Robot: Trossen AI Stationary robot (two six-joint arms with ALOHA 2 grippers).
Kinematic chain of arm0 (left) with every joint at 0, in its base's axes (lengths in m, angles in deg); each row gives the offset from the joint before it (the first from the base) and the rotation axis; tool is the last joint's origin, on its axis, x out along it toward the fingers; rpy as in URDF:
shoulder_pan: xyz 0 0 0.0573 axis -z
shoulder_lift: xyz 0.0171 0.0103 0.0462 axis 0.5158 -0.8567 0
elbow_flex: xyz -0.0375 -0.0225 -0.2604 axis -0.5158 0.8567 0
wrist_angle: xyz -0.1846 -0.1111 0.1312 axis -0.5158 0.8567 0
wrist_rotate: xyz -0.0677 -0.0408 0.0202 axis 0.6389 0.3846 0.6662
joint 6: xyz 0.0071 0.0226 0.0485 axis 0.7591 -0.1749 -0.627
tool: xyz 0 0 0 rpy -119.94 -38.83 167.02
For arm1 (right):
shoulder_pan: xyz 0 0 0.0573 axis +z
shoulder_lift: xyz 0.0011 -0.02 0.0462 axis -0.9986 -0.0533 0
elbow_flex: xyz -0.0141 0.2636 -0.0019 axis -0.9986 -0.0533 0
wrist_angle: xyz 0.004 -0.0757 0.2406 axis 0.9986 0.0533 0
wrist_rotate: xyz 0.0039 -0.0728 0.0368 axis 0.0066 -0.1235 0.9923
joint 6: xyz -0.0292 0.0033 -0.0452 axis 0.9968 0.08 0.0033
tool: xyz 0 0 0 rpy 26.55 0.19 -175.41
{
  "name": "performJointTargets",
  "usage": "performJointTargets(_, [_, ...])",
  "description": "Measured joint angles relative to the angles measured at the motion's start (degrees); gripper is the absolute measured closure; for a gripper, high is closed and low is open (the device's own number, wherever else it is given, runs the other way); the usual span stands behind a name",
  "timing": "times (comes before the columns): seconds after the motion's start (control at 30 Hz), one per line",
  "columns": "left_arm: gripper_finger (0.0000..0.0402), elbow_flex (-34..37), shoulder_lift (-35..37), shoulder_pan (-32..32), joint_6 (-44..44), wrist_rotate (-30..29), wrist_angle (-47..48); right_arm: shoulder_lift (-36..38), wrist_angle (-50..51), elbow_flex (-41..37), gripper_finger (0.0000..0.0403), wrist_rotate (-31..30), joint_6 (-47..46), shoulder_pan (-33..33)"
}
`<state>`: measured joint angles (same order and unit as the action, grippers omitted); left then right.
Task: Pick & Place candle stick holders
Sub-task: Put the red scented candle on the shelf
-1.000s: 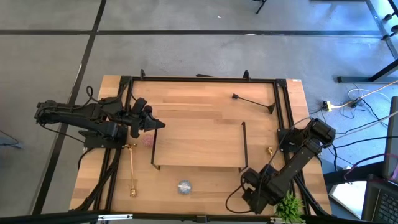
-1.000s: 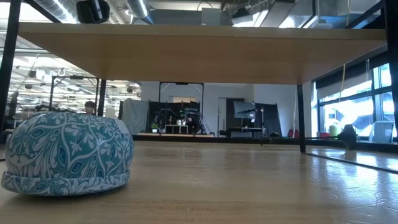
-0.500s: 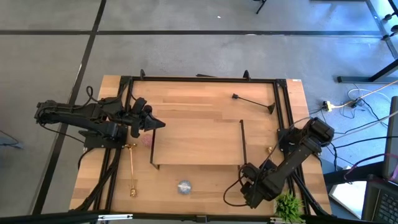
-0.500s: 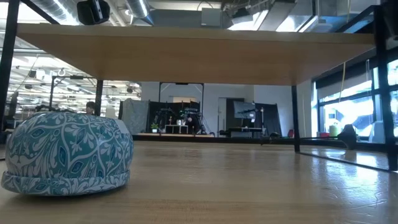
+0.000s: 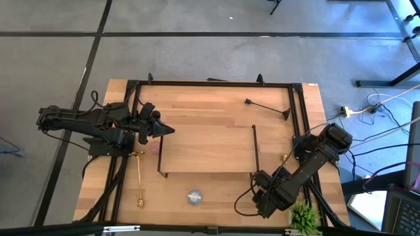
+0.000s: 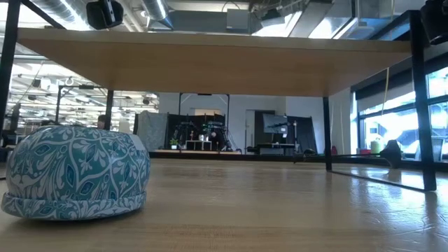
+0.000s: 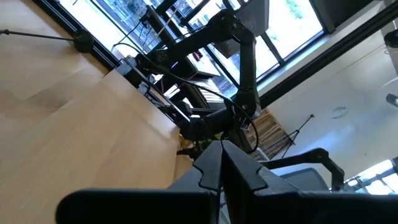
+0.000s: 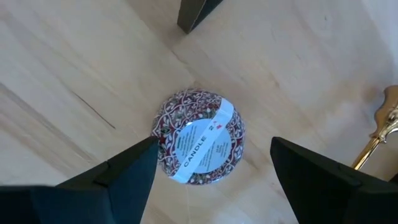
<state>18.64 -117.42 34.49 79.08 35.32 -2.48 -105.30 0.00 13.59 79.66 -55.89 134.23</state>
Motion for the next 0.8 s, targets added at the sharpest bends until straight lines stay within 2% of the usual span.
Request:
performJointTargets(0.3, [0.0398, 0.0, -0.1, 0.0, 0.1, 0.3, 0.7, 0.0, -3.2, 0.0, 0.0089, 1.2, 0.0, 0.2])
performJointTargets(0.53, [0.0399, -0.1, 2.1, 0.3, 1.7, 8.4, 12.2, 0.0, -5.2, 0.0, 0.0089, 3.7, 0.0, 1.0])
performJointTargets(0.63, [0.0399, -0.5, 3.6, 1.4, 1.3, 8.5, 17.8, 0.0, -6.6, 0.0, 0.0089, 4.7, 0.0, 1.7])
performJointTargets(0.8, [0.0399, -0.6, 4.5, 2.1, 1.0, 7.5, 18.5, 0.0, -9.0, 0.0, 0.0089, 8.7, 2.8, 2.4])
